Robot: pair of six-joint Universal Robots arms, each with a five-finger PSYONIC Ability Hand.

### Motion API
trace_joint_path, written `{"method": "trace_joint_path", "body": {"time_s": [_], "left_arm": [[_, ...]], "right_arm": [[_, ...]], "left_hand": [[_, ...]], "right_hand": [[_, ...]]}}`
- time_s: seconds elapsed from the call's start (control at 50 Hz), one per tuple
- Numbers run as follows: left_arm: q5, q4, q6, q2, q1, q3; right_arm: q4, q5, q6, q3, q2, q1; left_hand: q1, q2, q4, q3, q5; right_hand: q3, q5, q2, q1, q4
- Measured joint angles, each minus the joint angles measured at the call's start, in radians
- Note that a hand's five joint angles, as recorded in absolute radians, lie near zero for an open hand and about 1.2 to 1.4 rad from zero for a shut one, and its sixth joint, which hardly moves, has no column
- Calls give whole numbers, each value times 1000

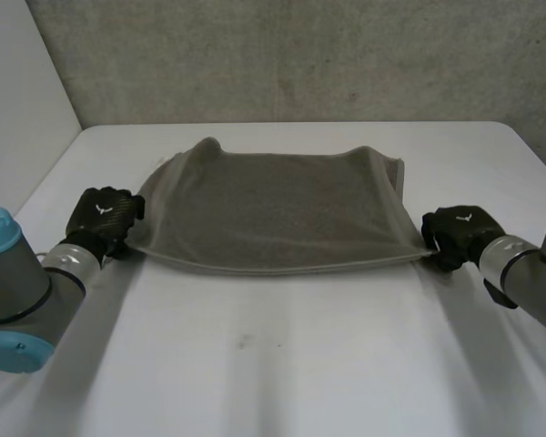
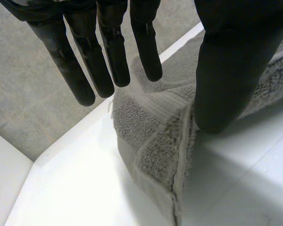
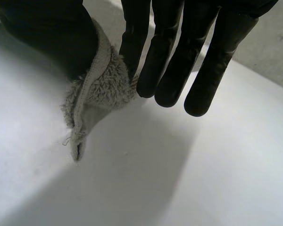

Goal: Fold the towel.

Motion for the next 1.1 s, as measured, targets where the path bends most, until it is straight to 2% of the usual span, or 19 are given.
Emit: {"method": "trace_joint_path", "body": {"time_s": [0.16, 0.38, 0.58, 0.78, 0.8, 0.84, 1.0, 1.1], "left_arm": [[0, 1, 0, -14, 32, 2], [7, -10, -1, -22, 51, -4], [88, -24, 0, -54, 48, 6], [107, -26, 4, -93, 45, 28], [106, -26, 4, -97, 45, 31], [106, -27, 5, -102, 45, 34], [101, -30, 6, -110, 45, 49], [95, -60, 8, -48, 39, 44]], "right_arm": [[-2, -4, 1, 18, -71, -10], [-3, -2, -32, 22, -69, -6], [-3, 2, -63, 22, -64, -3], [-3, 11, -64, 17, -65, 0], [-3, 13, -64, 15, -65, 1], [-3, 14, -64, 12, -66, 2], [-1, 16, -67, -1, -75, 4], [14, 16, -120, -14, -115, 6]], "left_hand": [[-18, -22, -22, -22, -22], [-18, -20, -19, -20, -18], [47, 48, 50, 48, 50], [266, 264, 265, 263, 264], [382, 374, 375, 374, 373], [445, 451, 449, 450, 448], [532, 572, 571, 570, 562], [542, 583, 583, 581, 574]], "right_hand": [[0, 3, 0, 0, 0], [0, 6, 0, 0, 0], [0, 7, 0, 0, 0], [0, 7, 0, 0, 0], [0, 7, 0, 0, 0], [0, 7, 0, 0, 0], [0, 7, 0, 0, 0], [0, 7, 0, 0, 0]]}}
